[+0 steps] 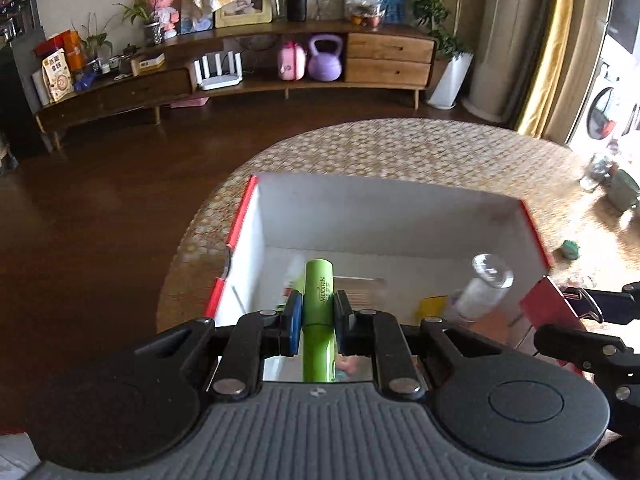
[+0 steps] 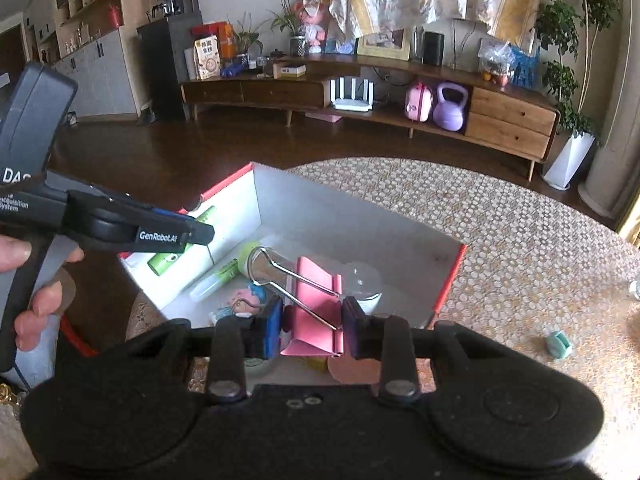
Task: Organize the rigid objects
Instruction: 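Grasp the green tube with the left tool while the right tool carries the clip toward the box, then lower the green tube and pink clip into the red box with both tools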
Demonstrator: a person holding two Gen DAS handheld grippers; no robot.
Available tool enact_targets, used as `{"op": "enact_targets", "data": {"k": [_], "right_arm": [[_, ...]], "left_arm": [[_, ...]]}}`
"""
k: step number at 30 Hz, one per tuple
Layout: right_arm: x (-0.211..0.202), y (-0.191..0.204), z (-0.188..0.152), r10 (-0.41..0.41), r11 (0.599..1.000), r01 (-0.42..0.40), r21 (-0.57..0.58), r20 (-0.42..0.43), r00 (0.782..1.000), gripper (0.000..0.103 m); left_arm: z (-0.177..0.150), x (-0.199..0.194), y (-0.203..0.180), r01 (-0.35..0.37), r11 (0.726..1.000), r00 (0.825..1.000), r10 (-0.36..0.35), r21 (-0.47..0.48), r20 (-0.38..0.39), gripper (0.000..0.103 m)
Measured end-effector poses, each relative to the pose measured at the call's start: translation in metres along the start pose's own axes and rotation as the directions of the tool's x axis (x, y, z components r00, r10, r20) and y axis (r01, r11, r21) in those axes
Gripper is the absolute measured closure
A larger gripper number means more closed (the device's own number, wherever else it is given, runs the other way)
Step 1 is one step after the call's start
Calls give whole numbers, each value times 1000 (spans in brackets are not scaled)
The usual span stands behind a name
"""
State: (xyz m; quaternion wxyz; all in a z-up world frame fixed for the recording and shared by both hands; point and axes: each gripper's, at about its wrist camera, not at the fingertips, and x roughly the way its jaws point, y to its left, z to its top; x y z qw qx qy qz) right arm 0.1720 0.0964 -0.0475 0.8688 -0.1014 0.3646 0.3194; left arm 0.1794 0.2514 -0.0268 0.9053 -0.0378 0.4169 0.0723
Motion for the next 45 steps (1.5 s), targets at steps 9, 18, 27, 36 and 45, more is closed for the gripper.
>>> {"op": "enact_targets", "data": {"k": [9,18,27,36,45], "right_arm": [[37,5,1,-10,1000,10,7,-50,999,72],[64,15,-7,-22,1000,21,-14,-106,994,72],[74,19,-11,-27,999,22,-37,-135,991,73],[70,19,-9,-18,1000,15,-22,-133,991,70],[52,19,-11,-1,1000,0,-12,-130,992,67]], "left_arm": [[1,35,-3,-5,999,998,8,42,-62,87],[-9,64,-12,-1,998,988,12,71,-152,87],[-16,76,-16,-4,998,980,16,60,-201,87],[-12,78,-16,-5,998,979,17,55,-204,87],[-16,72,-16,-11,999,978,18,32,-207,86]]}}
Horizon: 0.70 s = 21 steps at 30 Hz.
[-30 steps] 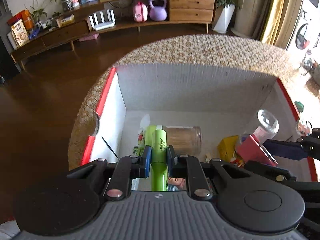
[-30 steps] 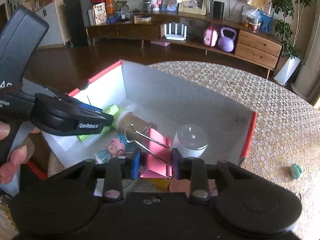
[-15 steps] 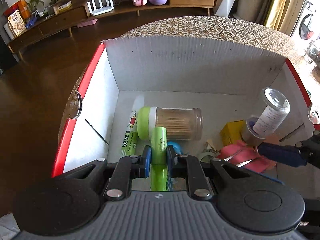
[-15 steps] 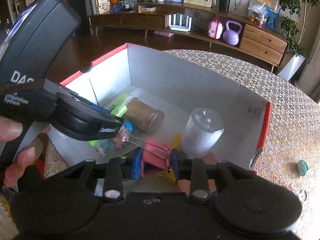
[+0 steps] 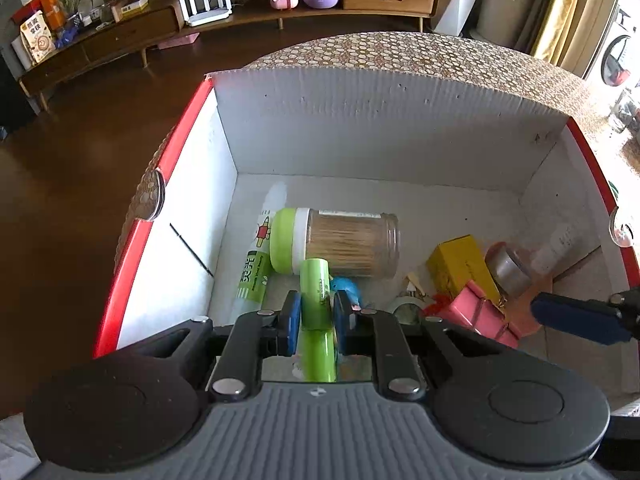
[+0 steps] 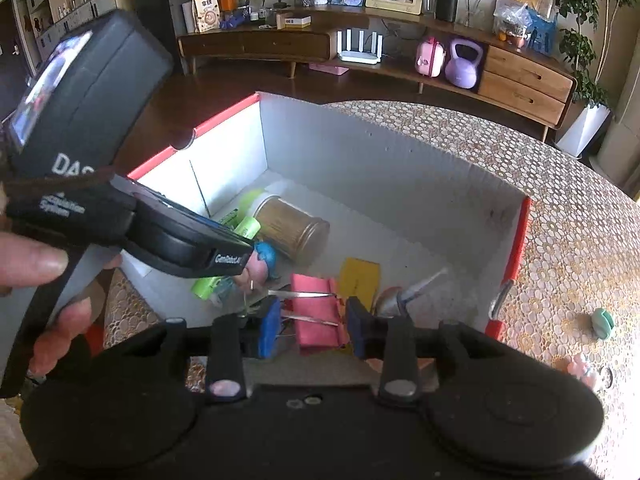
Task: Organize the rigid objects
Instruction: 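Lower the green tube and pink clip into the red box with both tools, then open both tools to release the tube and clip inside the box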
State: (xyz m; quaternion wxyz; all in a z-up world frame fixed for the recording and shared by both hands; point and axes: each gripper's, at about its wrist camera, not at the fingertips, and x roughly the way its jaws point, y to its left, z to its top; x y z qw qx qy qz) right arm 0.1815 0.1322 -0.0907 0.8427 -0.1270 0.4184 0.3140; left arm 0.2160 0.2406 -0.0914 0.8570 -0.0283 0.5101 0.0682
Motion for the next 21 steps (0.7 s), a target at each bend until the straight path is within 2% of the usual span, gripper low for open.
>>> {"op": "enact_targets", "data": {"k": [16,20,21], "right_arm": [[-49,-14,-8,48,999,-50,22,66,997,65],[-65,-17,-10,57,998,-60,23,100,993,43],[-69,-19,-11,60,998,-63,25,109,992,40]], "left_arm": [[-7,-52,-14,6,1000,994,-6,-4,111,86],[-9,-67,-22,30,1000,990,-29,-6,139,85],[-10,-71,-24,44,999,989,-42,-11,143,81]]}}
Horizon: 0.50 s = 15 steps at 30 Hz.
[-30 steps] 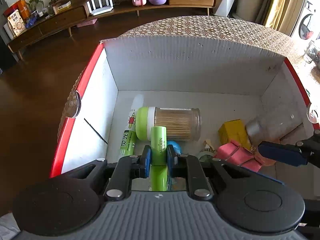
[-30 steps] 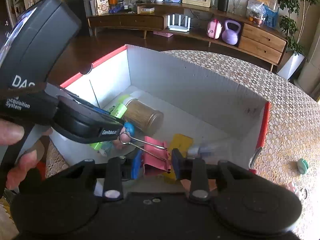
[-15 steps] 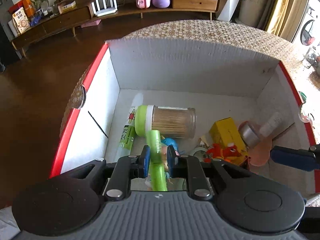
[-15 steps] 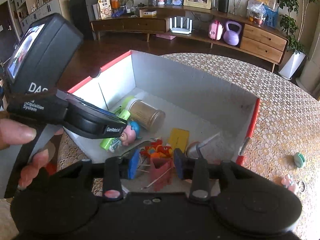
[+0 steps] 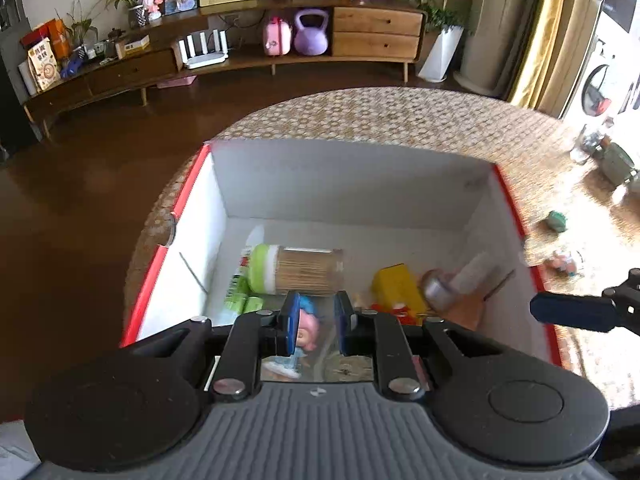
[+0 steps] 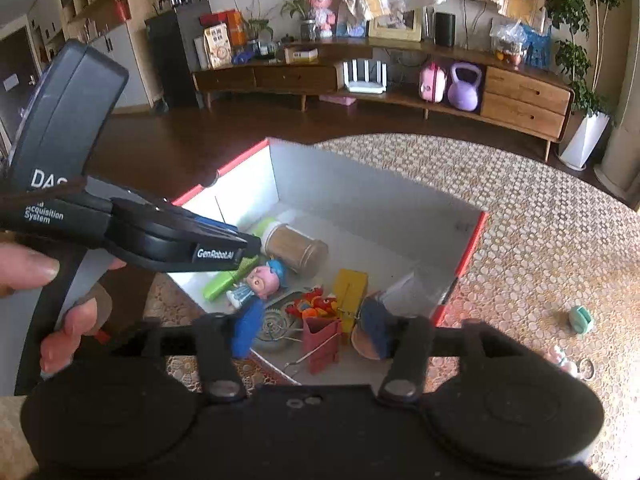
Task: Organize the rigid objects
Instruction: 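Open both tools to release the tube and clip inside the box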
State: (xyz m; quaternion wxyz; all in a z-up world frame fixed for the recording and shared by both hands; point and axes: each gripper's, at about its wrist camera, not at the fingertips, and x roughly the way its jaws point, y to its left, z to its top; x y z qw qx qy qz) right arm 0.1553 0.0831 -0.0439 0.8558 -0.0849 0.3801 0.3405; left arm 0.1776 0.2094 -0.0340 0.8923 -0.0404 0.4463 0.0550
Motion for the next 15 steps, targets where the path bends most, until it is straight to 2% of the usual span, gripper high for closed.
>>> {"op": "enact_targets", "data": {"k": [1,5,7,10,12,15], "right_arm": [[-4,-1,0,0,1000,0,3,6,1000,39],[-20,-8,-4,8,1000,-8,9,28,1000,35],[-27,-10,-6,8,1000,-8,9,40,999,33],[-39,-17,-10,8,1000,-9,15,63,998,24],[-48,-23,-14,12,1000,-13,20,74,997,22],[-61,-34,-18,8,1000,-11,28,98,995,14]], "left_arm": [[0,-3,-2,9,1000,1000,-9,-6,5,77],[-2,-17,-15,15,1000,999,-15,6,45,45],[-2,-22,-22,15,1000,998,-16,19,61,44],[-2,-30,-33,34,999,997,-36,28,72,42],[-3,-35,-42,32,999,996,-36,39,87,33],[-5,-40,-59,43,998,993,-49,56,108,31]]}}
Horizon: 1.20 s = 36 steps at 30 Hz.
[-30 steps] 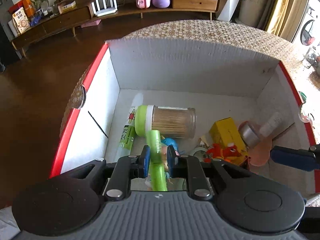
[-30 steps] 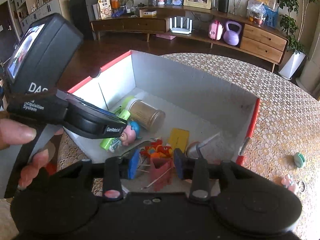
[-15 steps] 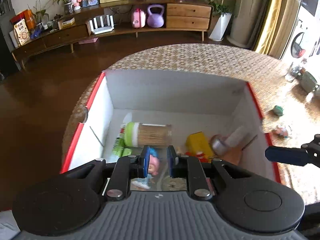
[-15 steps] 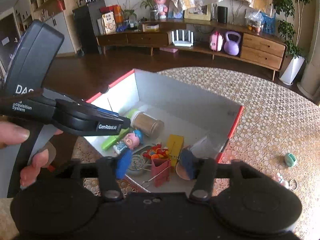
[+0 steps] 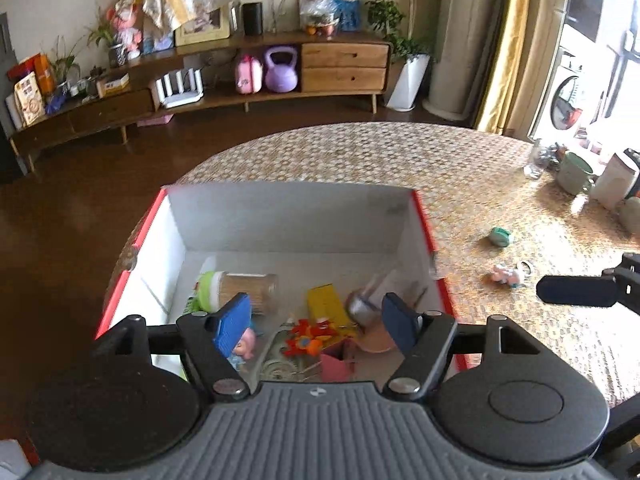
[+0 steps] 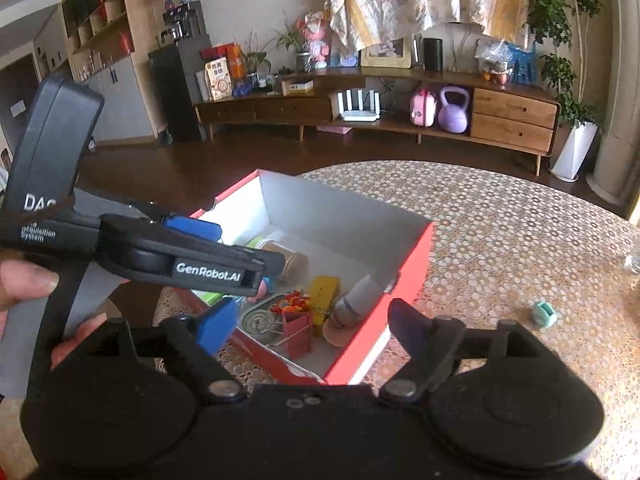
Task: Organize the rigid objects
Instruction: 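Open both tools to release the tube and clip inside the box, then withdraw both open tools from the box back over the table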
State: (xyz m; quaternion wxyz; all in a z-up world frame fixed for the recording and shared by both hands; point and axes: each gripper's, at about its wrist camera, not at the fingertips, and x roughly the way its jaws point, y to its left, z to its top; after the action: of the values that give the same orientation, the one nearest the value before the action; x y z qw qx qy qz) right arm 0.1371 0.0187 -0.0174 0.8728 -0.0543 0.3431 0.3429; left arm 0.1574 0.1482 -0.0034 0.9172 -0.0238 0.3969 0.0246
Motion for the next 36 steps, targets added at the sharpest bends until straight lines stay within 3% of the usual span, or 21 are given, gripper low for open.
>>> {"op": "enact_targets", "data": {"k": [6,8,9,20,23,27,36], "right_arm": [[-18,-25,-11,-24,1000,24,-7,21,1000,5],[-24,-35,-16,-37,999,37,-3,26,999,3],[-26,-41,-19,-41,999,41,2,25,999,3],[-45,-110,-44,-112,990,110,94,22,993,2],[-45,-133,-46,-146,981,144,127,13,989,2],[-43,-161,-49,-155,970,151,192,7,988,3],[-15,-209,-54,-212,945,215,245,-39,976,5]], "left_arm": [[-4,-2,-25,64,998,998,-63,-9,17,30],[-5,-2,-34,73,997,997,-72,-1,29,24],[-5,-2,-38,79,997,996,-79,2,38,20],[-8,9,-81,138,990,988,-138,4,70,16],[-8,17,-93,164,986,984,-164,3,65,16],[-7,31,-110,168,986,984,-168,0,52,4],[-9,67,-150,178,983,982,-180,38,61,3]]}}
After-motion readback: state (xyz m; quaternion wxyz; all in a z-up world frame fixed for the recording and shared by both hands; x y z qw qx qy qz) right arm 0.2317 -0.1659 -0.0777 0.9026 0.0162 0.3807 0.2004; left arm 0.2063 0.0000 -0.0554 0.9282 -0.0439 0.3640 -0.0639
